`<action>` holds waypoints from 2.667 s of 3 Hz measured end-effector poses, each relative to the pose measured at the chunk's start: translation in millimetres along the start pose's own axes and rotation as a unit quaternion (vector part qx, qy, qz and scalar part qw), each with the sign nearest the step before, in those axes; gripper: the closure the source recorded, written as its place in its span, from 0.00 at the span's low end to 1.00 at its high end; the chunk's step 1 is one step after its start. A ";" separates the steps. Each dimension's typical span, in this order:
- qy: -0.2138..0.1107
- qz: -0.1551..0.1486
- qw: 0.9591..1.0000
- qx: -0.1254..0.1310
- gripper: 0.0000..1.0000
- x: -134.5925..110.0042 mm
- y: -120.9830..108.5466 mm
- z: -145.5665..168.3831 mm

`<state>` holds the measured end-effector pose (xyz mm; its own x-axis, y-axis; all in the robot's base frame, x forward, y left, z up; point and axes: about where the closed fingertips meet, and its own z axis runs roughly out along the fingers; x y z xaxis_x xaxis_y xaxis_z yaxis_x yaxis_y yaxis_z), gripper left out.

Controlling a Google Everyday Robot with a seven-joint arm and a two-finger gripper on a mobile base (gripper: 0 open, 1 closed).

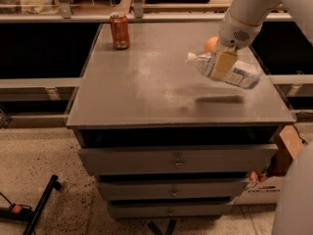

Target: Place blue plastic bottle upright

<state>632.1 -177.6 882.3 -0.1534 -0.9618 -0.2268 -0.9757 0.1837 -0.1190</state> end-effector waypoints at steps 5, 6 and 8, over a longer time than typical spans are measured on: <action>-0.384 0.093 0.918 0.040 1.00 -19.7 11.7 -86.0; -0.431 0.111 0.895 0.014 1.00 -22.3 10.8 -81.3; -0.597 0.149 0.786 -0.057 1.00 -43.5 17.3 -88.0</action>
Offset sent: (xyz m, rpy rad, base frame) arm -0.0219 -0.0209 0.0842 0.6500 -0.1686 -0.1487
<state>608.2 -150.4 975.2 -0.1882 0.0105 -0.9821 -0.9422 0.2802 0.1836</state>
